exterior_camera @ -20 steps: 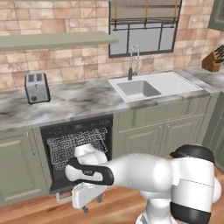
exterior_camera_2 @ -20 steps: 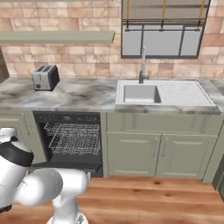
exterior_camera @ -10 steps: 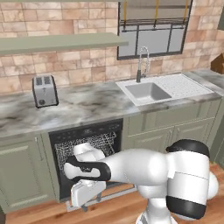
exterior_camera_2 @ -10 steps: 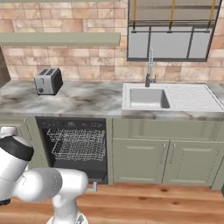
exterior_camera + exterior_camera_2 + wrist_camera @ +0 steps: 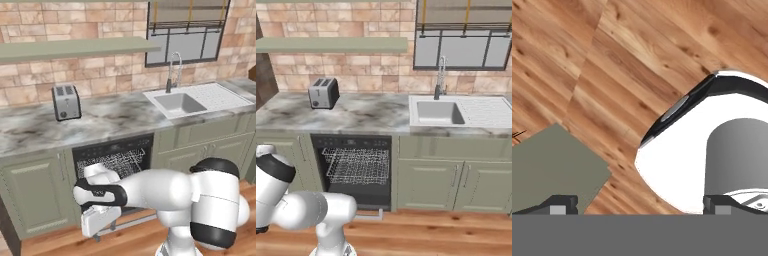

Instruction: Open the dishwasher door and pull out the top rack.

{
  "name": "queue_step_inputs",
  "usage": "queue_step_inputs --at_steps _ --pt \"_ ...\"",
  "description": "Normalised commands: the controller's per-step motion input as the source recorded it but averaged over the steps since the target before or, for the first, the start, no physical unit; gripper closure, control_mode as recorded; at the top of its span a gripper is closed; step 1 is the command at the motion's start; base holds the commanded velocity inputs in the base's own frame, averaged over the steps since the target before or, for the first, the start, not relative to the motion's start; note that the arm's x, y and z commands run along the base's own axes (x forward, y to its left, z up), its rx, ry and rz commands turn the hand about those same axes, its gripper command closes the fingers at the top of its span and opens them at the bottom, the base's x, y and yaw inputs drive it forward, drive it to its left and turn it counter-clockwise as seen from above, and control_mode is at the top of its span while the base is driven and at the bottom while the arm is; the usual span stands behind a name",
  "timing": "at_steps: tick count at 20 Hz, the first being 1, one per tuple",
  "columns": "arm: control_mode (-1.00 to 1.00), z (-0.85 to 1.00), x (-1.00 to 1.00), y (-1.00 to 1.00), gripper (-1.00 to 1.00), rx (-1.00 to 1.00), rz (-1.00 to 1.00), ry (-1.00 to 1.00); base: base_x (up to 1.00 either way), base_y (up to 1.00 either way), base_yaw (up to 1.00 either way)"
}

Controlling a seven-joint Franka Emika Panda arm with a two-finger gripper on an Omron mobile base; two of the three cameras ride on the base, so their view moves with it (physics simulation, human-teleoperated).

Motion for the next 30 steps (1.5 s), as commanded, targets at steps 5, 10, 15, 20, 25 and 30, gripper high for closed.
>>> queue_step_inputs --at_steps 5,10,15,20,25,30 --pt "1.0 0.0 0.0 0.0 -1.0 0.0 0.0 0.0 0.26 0.52 0.0" --pt "1.0 0.0 0.0 0.0 -1.0 0.0 0.0 0.0 0.43 0.4 0.0" --pt "1.0 0.0 0.0 0.0 -1.0 0.0 0.0 0.0 0.42 0.14 0.0" --pt "1.0 0.0 0.0 0.0 -1.0 0.0 0.0 0.0 0.03 0.0 0.0" --pt "1.0 0.0 0.0 0.0 -1.0 0.0 0.0 0.0 0.01 -0.01 0.0" --pt "-1.0 -0.11 0.0 0.0 -1.0 0.01 0.0 -0.01 0.0 -0.01 0.0"
